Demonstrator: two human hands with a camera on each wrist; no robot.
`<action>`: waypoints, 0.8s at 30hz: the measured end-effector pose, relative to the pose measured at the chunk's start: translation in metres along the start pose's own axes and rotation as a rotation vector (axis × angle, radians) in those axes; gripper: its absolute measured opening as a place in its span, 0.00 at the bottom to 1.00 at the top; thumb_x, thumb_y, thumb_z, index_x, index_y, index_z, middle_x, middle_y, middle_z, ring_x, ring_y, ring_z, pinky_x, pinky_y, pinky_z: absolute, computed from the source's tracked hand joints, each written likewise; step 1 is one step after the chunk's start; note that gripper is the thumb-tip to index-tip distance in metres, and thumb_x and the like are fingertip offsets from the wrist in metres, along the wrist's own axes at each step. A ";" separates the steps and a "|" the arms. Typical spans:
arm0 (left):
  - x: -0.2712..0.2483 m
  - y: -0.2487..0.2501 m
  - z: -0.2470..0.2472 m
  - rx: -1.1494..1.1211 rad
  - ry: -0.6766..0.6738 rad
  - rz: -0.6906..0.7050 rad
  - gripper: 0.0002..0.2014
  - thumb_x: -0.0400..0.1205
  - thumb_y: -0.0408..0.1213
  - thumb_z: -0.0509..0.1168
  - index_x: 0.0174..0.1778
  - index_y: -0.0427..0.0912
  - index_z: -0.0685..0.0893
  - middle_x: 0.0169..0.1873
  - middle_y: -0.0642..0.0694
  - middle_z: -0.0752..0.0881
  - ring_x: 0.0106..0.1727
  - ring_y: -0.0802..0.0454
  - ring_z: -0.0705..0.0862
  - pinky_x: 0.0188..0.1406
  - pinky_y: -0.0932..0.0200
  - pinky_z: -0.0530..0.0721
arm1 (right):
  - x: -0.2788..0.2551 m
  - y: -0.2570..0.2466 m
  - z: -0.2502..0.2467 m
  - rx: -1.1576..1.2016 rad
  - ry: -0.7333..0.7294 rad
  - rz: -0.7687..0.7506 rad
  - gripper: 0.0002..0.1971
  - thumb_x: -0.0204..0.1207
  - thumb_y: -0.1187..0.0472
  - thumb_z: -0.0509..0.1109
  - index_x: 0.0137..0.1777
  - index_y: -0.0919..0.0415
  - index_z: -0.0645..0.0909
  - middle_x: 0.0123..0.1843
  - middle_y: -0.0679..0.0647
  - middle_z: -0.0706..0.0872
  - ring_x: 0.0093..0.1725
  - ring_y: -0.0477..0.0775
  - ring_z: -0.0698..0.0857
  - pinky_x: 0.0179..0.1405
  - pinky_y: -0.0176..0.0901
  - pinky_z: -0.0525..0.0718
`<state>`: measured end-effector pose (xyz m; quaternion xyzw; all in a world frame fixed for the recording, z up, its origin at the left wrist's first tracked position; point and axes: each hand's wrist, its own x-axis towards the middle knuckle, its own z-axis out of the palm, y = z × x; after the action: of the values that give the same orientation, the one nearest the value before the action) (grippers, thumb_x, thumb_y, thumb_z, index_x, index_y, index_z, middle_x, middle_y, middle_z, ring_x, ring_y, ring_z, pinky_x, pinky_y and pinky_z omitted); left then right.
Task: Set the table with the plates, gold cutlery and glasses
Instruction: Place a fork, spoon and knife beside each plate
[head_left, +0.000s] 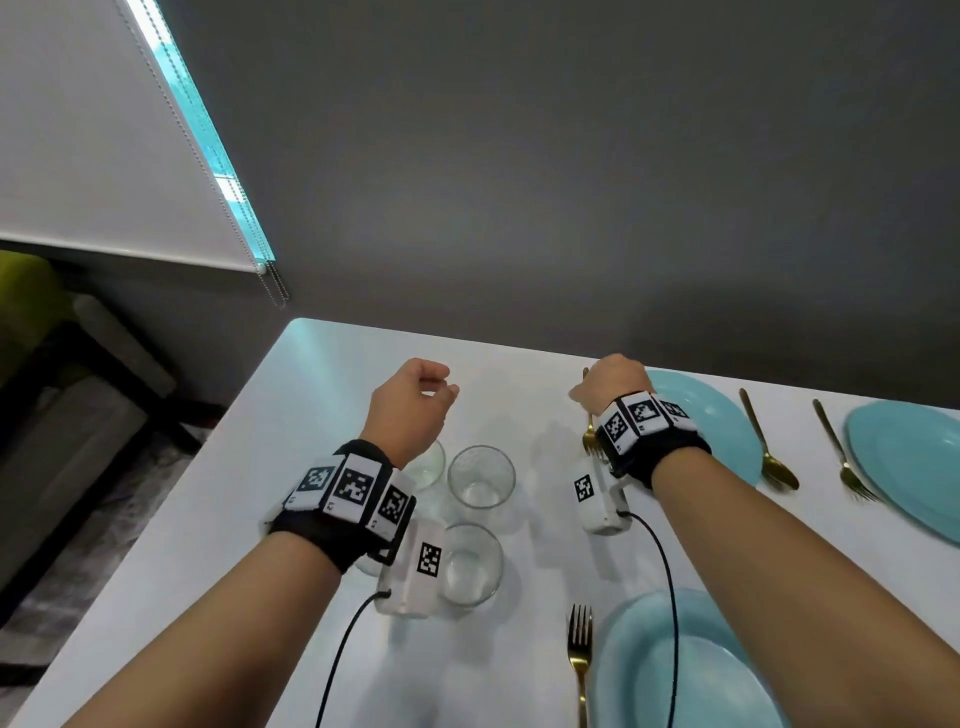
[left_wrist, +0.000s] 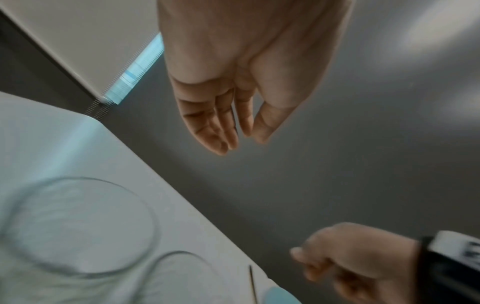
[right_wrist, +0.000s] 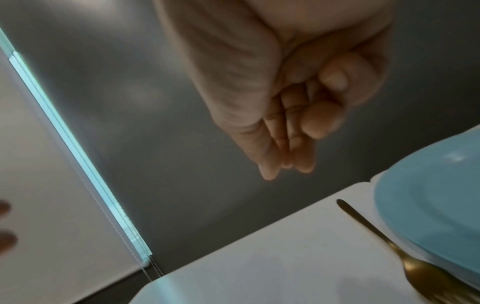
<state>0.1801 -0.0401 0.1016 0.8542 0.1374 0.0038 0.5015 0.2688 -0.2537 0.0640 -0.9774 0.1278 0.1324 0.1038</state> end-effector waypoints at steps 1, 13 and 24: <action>-0.004 -0.007 -0.010 0.015 0.025 -0.023 0.13 0.81 0.38 0.64 0.61 0.41 0.80 0.55 0.45 0.85 0.52 0.52 0.81 0.54 0.59 0.79 | -0.007 -0.001 -0.003 -0.022 -0.011 -0.007 0.09 0.74 0.55 0.68 0.47 0.61 0.82 0.51 0.59 0.85 0.39 0.57 0.76 0.29 0.38 0.71; -0.046 -0.145 -0.062 0.559 0.032 -0.492 0.19 0.80 0.37 0.62 0.65 0.33 0.76 0.64 0.33 0.80 0.66 0.35 0.78 0.64 0.50 0.76 | -0.079 -0.012 0.014 -0.118 -0.071 -0.050 0.18 0.75 0.51 0.70 0.32 0.63 0.72 0.38 0.55 0.79 0.26 0.50 0.73 0.18 0.38 0.64; -0.072 -0.211 -0.053 0.879 -0.109 -0.461 0.15 0.82 0.34 0.60 0.63 0.35 0.77 0.62 0.35 0.76 0.65 0.37 0.76 0.59 0.50 0.79 | -0.104 0.003 0.039 -0.170 -0.116 -0.036 0.13 0.78 0.54 0.67 0.53 0.65 0.81 0.42 0.55 0.77 0.37 0.52 0.75 0.20 0.37 0.65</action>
<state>0.0543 0.0853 -0.0433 0.9312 0.2845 -0.2101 0.0882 0.1614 -0.2239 0.0562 -0.9755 0.0925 0.1973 0.0300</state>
